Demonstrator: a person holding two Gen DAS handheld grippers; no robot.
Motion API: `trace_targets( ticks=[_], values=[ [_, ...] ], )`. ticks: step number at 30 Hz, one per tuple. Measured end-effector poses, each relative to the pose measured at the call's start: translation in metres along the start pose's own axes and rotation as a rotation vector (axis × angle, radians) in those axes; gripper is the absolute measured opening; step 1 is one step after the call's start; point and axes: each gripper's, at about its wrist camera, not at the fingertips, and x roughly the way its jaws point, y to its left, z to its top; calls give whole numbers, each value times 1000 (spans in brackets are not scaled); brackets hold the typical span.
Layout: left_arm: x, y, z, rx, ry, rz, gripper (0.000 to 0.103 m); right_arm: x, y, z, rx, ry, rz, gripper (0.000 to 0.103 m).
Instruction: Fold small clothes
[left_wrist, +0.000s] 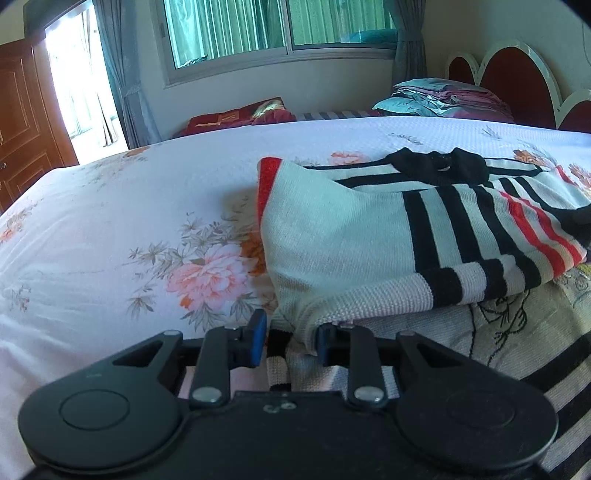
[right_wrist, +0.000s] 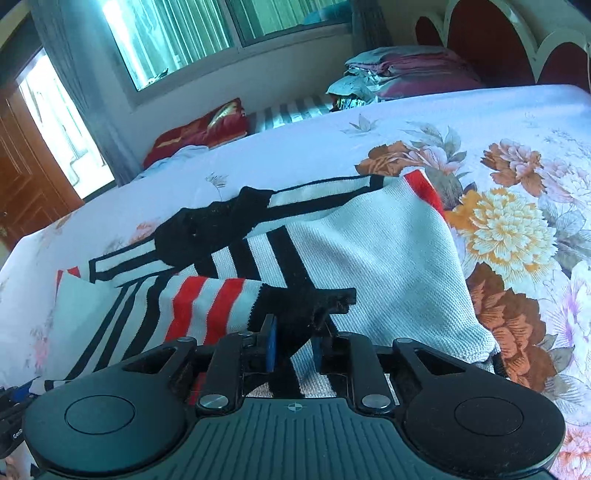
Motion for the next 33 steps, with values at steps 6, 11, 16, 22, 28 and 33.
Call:
trace_targets(
  ticks=[6, 11, 16, 22, 28, 33],
  values=[
    [-6, 5, 3, -15, 12, -30, 26, 3, -5, -7, -84, 28, -98, 7],
    [-31, 21, 5, -96, 23, -140, 40, -10, -20, 0, -29, 7, -47, 28],
    [-38, 32, 18, -173, -22, -125, 62, -2, -25, 11, -10, -5, -35, 61],
    [4, 33, 47, -215, 4, -128, 61, 19, -20, 14, 0, 36, -23, 30],
    [54, 42, 72, -306, 32, -134, 54, 19, -13, 15, -44, 12, -25, 5],
    [88, 55, 83, -387, 63, -161, 50, 8, 1, 17, -153, -89, -57, 5]
  ],
)
